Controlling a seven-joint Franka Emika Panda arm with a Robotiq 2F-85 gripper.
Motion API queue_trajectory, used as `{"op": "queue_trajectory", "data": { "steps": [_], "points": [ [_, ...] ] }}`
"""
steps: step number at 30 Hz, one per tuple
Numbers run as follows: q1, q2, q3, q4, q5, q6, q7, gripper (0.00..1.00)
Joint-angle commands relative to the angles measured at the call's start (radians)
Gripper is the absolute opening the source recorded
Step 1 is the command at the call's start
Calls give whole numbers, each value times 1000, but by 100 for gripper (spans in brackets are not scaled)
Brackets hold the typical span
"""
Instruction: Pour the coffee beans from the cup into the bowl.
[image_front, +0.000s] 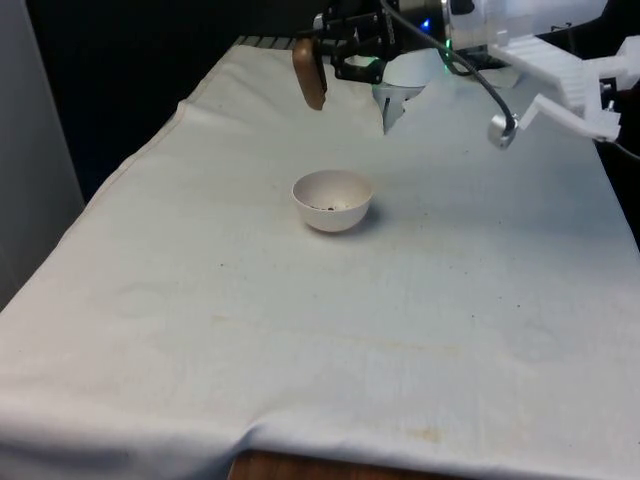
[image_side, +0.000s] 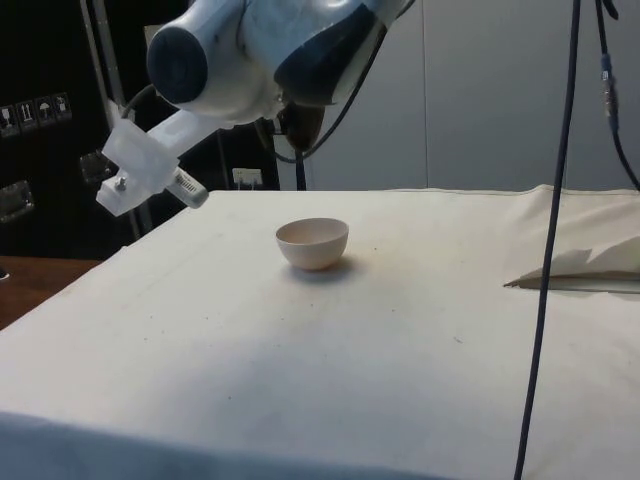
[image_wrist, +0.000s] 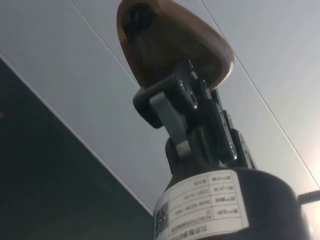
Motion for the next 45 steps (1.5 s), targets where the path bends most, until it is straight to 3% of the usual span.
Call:
{"op": "queue_trajectory", "data": {
  "steps": [1,16,24,25,26,33,34,35,42,43,45],
  "points": [
    [3,4,0,1,-6,-8,2,4],
    [0,22,5,0,-31,-45,21,4],
    [6,42,15,5,-46,-91,41,4],
    [1,36,17,0,-42,-81,41,4],
    [7,44,18,6,-47,-98,43,4],
    [10,60,49,17,-64,-161,62,4],
    [3,55,52,11,-62,-151,62,4],
    [10,62,53,18,-67,-170,64,4],
    [12,85,88,32,-92,-248,84,4],
    [6,81,92,26,-91,-242,85,4],
    [14,91,93,34,-97,-264,89,4]
  ]
}}
